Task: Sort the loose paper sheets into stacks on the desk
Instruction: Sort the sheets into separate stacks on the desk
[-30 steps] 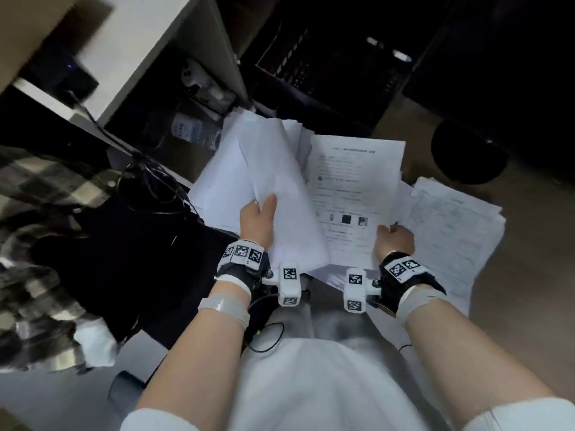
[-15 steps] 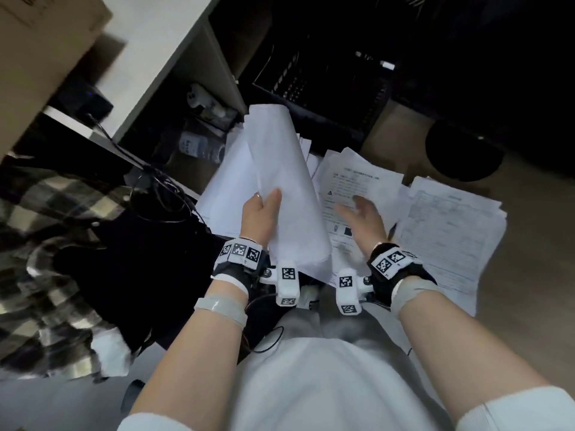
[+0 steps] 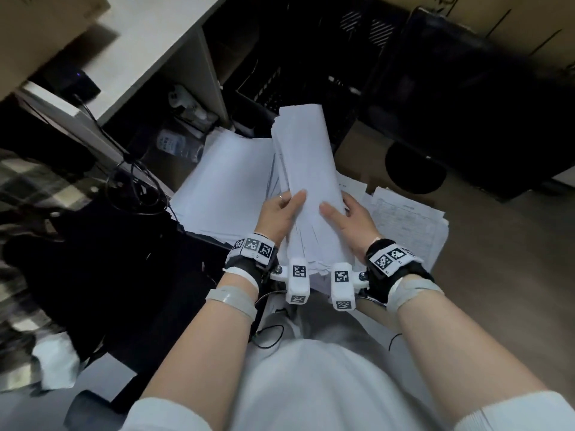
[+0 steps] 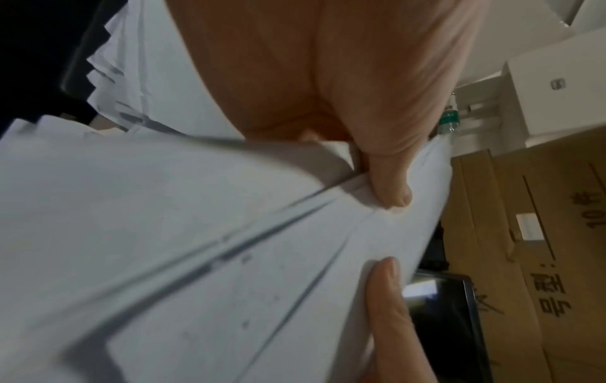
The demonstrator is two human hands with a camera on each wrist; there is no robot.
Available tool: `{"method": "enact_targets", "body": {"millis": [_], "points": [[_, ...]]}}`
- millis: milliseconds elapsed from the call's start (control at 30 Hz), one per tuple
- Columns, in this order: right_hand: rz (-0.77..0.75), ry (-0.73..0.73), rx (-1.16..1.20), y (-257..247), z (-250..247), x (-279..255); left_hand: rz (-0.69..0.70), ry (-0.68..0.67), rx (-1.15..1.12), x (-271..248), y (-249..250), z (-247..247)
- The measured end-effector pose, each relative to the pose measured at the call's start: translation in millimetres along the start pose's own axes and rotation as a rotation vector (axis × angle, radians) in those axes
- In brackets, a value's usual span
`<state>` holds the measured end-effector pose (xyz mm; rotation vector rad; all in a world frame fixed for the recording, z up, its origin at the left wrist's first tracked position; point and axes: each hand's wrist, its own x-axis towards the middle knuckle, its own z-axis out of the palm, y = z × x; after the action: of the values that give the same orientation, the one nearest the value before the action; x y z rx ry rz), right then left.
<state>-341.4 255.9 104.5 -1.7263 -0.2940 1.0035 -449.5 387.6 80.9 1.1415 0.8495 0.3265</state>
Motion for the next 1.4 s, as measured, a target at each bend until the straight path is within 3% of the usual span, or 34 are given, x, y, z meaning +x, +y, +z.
{"method": "enact_targets", "body": {"millis": [100,300,533,667,833,933,1033,1233,1400], "points": [[-0.05,0.093,-0.057,5.2,-8.2,-8.2,0.033,0.068,0.094,-4.9,-4.3,12.6],[-0.032,0.069,0.06,8.5,-36.1,-14.2,0.031,0.037,0.159,-16.2,-9.3,42.6],[-0.025,-0.123,-0.101,22.1,-100.9,-33.5,0.026,0.143,0.193,-38.3,-23.6,106.6],[-0.007,-0.055,-0.063,26.3,-133.5,-42.7,-0.029,0.118,0.246,-58.1,-31.4,142.4],[0.012,-0.011,-0.03,36.4,-158.5,-40.6,-0.099,0.205,0.304,-78.5,-37.6,167.8],[0.031,0.112,-0.085,48.7,-173.6,-34.2,-0.086,0.312,0.321,-80.7,-38.5,165.0],[0.079,0.231,-0.199,63.3,-182.0,-27.9,-0.087,0.33,0.308,-82.6,-37.7,154.7],[0.167,0.23,-0.239,72.0,-146.5,-12.1,-0.141,0.454,0.274,-76.6,-39.9,110.1],[0.208,0.207,-0.251,69.7,-87.9,2.5,-0.135,0.557,0.293,-59.6,-38.1,37.8]]}}
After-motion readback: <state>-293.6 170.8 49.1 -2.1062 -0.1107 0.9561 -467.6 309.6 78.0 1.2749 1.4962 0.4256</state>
